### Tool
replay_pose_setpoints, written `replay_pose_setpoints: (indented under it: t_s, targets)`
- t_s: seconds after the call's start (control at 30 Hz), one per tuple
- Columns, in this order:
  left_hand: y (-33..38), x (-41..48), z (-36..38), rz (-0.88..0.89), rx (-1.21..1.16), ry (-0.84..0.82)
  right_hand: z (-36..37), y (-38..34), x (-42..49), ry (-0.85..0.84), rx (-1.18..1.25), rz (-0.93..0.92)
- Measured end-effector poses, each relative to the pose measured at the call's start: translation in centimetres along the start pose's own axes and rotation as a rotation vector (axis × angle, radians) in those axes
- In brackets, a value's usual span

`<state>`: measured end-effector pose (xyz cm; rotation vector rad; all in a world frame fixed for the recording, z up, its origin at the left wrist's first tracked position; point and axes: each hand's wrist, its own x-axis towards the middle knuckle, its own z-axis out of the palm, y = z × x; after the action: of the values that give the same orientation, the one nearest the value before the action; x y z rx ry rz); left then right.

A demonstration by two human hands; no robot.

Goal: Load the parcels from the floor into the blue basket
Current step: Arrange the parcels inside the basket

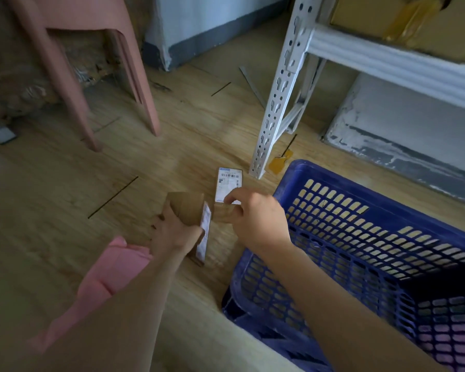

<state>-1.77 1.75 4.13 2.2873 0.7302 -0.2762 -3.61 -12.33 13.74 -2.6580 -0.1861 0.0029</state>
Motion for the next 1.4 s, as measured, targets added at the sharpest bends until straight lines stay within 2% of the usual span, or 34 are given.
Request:
replay_pose_setpoints:
  t_s: [0.17, 0.4, 0.5, 0.67, 0.77, 0.93, 1.0, 1.1, 1.17, 1.3, 1.4]
  targets:
    - [3.4, -3.4, -4.5, 0.116, -0.101, 0.1, -4.0, -1.4, -2.9, 0.076, 0.114, -0.016]
    - [8.6, -11.1, -9.9, 0.327, -0.275, 0.191, -9.5, -1.8, -8.2, 0.136, 0.114, -0.015]
    - [10.4, -15.1, -10.4, 0.419, -0.383, 0.07, -11.5, -1.1, -10.9, 0.172, 0.149, 0.029]
    - [11.9, -21.7, -9.4, 0.431, -0.618, -0.267, -15.1, 1.3, -15.4, 0.263, 0.196, 0.197]
    - [12.2, -24.2, -7.8, 0.396, -0.635, -0.448, -17.2, 3.0, -17.6, 0.327, 0.232, 0.273]
    - [12.9, -25.6, -5.3, 0.374, -0.596, -0.592, -18.3, 6.0, -19.5, 0.371, 0.345, 0.415]
    - [13.5, -25.2, -4.6, 0.37, -0.581, -0.665, -18.0, 7.4, -19.5, 0.354, 0.496, 0.49]
    - [14.3, -24.2, -3.5, 0.397, -0.514, -0.787, -17.8, 10.0, -18.6, 0.324, 0.968, 0.65]
    - [14.9, -23.8, -2.8, 0.365, -0.463, -0.862, -17.8, 11.9, -17.9, 0.268, 1.168, 0.712]
    - [16.5, -22.8, -0.1, 0.274, -0.561, -0.952, -17.2, 15.1, -17.4, 0.13, 1.354, 0.761]
    - [17.1, -21.4, 2.6, 0.201, -0.681, -0.937, -16.6, 16.4, -16.8, 0.032, 1.33, 0.762]
